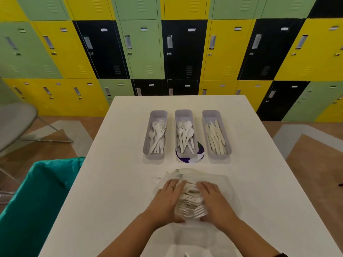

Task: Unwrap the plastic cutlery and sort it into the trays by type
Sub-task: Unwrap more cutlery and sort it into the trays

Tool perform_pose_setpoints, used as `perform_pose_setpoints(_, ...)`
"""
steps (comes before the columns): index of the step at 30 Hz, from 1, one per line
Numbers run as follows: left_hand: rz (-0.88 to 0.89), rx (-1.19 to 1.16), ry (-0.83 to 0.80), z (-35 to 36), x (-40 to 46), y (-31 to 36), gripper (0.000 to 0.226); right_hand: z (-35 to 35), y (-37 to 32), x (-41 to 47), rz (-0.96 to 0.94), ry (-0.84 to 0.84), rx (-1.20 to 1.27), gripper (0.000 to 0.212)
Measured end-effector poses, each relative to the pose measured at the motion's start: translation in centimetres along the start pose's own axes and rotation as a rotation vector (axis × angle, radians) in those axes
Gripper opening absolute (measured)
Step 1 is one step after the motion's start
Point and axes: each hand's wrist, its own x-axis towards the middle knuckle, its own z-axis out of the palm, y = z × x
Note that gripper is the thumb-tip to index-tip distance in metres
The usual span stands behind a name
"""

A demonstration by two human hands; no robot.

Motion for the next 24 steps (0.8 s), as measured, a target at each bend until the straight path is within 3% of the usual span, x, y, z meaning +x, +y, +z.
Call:
perform_pose_setpoints(4,-0.036,-0.126,0.004,0.0,0.2,-0.1,0.109,0.8,0.6,-0.6,-0.063,0.128,0.056,0.088)
perform_pose_setpoints(7,-0.059,-0.191,-0.010,-0.2,0.1,-0.2,0.110,1.4,1.1,-1.0,-0.095,0.154,0.003,0.095)
perform_pose_setpoints(11,-0.072,-0.218,-0.005,0.2,0.0,-0.3,0.112,0.9,0.8,-0.4,-0.049,0.108,-0.098,0.103)
perform_pose_setpoints(15,-0.096,-0.218,-0.027,0.2,0.0,-0.4,0.113,-0.1,0.2,0.2,-0.036,0.019,-0.161,0.085)
perform_pose_setpoints(24,-0.110,-0.250,-0.080,-0.1,-1.2,-0.5,0.104,0.6,1.2,0.5,-0.063,-0.113,-0.040,0.060)
